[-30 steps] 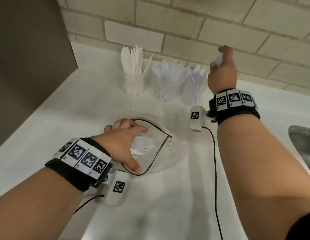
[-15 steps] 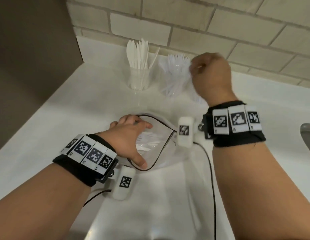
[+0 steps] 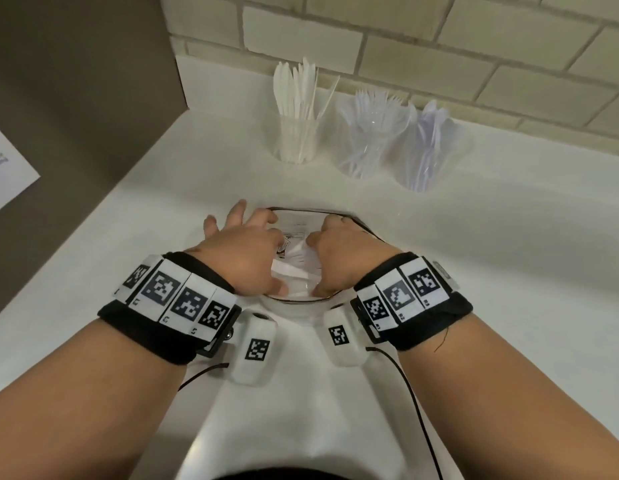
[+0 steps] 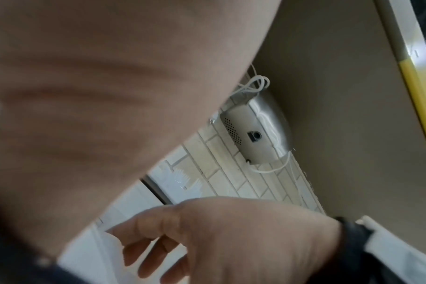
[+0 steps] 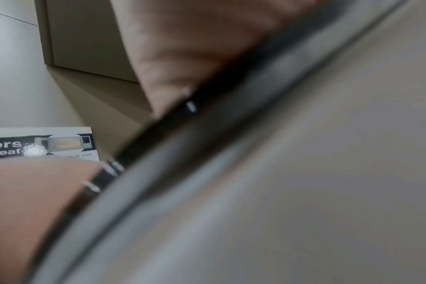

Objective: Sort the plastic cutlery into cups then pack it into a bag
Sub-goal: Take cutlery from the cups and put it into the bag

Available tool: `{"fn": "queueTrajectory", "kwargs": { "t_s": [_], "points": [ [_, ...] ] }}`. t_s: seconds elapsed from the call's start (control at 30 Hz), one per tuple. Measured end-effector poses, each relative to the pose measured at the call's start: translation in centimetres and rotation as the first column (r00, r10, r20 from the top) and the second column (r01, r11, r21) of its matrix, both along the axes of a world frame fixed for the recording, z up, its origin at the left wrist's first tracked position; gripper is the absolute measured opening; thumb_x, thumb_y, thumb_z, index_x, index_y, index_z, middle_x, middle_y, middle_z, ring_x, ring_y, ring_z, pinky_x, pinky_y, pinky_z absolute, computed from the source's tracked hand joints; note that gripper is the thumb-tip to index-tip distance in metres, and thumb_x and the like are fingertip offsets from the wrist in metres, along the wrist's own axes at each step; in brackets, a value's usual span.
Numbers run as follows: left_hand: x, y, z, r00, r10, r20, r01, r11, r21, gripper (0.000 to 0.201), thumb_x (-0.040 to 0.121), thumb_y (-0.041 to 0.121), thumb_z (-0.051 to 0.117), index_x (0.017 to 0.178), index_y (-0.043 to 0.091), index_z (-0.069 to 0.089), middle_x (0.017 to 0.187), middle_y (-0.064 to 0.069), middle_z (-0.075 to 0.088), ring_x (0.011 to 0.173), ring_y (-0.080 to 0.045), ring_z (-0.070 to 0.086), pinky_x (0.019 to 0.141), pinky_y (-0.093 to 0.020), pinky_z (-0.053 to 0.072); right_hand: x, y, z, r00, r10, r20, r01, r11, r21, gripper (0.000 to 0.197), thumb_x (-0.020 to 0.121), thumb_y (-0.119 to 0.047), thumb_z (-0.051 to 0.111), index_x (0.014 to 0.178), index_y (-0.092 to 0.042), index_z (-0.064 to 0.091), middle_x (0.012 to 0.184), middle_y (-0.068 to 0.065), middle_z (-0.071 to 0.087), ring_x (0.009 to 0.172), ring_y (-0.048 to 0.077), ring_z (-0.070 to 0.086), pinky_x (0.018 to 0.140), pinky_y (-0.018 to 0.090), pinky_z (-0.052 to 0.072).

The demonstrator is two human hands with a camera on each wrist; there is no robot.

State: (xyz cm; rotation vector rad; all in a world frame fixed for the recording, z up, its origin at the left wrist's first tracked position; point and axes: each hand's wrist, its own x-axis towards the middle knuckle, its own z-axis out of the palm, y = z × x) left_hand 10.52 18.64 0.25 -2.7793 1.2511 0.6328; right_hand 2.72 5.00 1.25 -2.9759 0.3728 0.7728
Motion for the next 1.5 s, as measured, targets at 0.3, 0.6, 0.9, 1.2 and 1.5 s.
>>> {"fn": "queueTrajectory", "kwargs": {
  "t_s": [0.3, 0.6, 0.9, 1.2, 1.5],
  "points": [
    [-0.4, 0.2, -0.1, 1.0, -0.026, 0.004, 0.025, 0.999, 0.045, 0.109, 0.058, 0.049, 0.08, 0.146, 0.031, 0.018, 0.153, 0.001, -0.004, 0.136, -0.03, 0.027, 0.107, -0.045, 0.03, 0.0, -0.3, 0.1, 0.995, 0.08, 0.062, -0.083, 0.995, 0.058, 0.07, 0.076, -0.046, 0.074, 0.133, -0.015, 0.047, 0.128, 0.004, 0.057, 0.114, 0.024, 0.054, 0.082, 0.025, 0.04],
    [-0.6, 0.6, -0.1, 1.0, 0.019, 0.017, -0.015, 0.979, -0.203, 0.1, 0.053, 0.042, 0.086, 0.13, 0.023, 0.024, 0.132, 0.006, 0.022, 0.112, -0.02, 0.043, 0.094, -0.034, 0.037, -0.8, -0.6, 0.4, 0.996, 0.089, -0.005, -0.088, 0.99, 0.113, 0.047, 0.078, -0.023, 0.071, 0.118, -0.012, 0.05, 0.112, 0.004, 0.058, 0.102, 0.023, 0.056, 0.073, 0.026, 0.039],
    [0.1, 1.1, -0.1, 0.998, -0.006, -0.067, -0.011, 0.968, -0.25, 0.08, 0.058, 0.048, 0.081, 0.125, 0.032, 0.04, 0.149, 0.013, 0.014, 0.129, -0.022, 0.032, 0.102, -0.034, 0.035, -1.5, -1.7, 1.1, 0.993, -0.028, 0.112, 0.003, 0.975, 0.222, 0.041, 0.079, -0.022, 0.067, 0.119, -0.017, 0.057, 0.098, -0.004, 0.052, 0.089, 0.018, 0.052, 0.072, 0.023, 0.038],
    [-2.0, -0.3, 0.7, 0.986, 0.128, -0.104, -0.153, 0.946, -0.286, 0.08, 0.067, 0.069, 0.062, 0.127, 0.021, 0.041, 0.139, -0.003, 0.032, 0.133, -0.023, 0.029, 0.103, -0.04, 0.026, -2.5, -3.1, 1.2, 0.941, -0.184, 0.283, 0.042, 0.896, 0.442, 0.059, 0.083, -0.01, 0.061, 0.138, -0.017, 0.044, 0.119, -0.001, 0.058, 0.105, 0.017, 0.054, 0.082, 0.021, 0.038],
    [-3.7, -0.9, 1.1, 0.972, -0.225, 0.063, 0.234, 0.924, -0.302, 0.063, 0.064, 0.064, 0.069, 0.118, 0.037, 0.051, 0.108, 0.018, 0.056, 0.104, -0.011, 0.049, 0.091, -0.036, 0.029, -0.8, -3.1, 1.5, 0.785, -0.419, 0.456, 0.075, 0.795, 0.602, 0.03, 0.083, -0.01, 0.064, 0.112, -0.009, 0.06, 0.093, 0.003, 0.065, 0.086, 0.018, 0.061, 0.075, 0.026, 0.045]
  ]
}}
